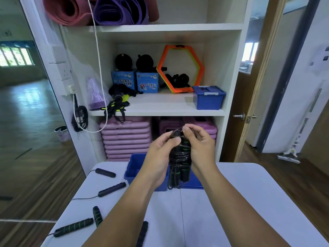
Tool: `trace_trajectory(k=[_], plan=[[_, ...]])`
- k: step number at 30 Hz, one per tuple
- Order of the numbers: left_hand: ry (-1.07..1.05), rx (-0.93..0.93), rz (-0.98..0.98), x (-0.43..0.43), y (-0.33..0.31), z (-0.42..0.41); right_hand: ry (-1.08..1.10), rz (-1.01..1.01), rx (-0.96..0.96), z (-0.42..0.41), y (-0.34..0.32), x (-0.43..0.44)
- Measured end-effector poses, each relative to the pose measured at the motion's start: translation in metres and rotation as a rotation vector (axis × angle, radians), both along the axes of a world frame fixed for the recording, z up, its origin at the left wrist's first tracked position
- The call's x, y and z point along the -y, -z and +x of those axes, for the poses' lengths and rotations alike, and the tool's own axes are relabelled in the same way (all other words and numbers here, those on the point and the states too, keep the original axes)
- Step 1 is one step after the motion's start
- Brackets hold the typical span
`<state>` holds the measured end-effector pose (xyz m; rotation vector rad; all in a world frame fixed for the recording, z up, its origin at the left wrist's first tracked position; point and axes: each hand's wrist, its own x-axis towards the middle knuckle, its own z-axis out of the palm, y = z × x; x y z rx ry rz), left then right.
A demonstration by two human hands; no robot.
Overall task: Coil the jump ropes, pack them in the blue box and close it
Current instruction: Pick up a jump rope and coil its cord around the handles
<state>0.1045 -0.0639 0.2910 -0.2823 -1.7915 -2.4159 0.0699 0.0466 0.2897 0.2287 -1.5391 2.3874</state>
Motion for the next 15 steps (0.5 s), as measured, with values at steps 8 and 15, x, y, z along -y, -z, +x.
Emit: trace_trajectory(k=[8, 15], plan=[[-0.095, -0.248, -0.285, -0.003, 0.007, 0.008, -0.023, -0.095, 0.044, -0.002, -0.025, 0.007], [-0.127, -0.362, -0.432, 0.008, 0.004, -0.002, -0.119, -0.069, 0.085, -0.008, -0.035, -0.002]])
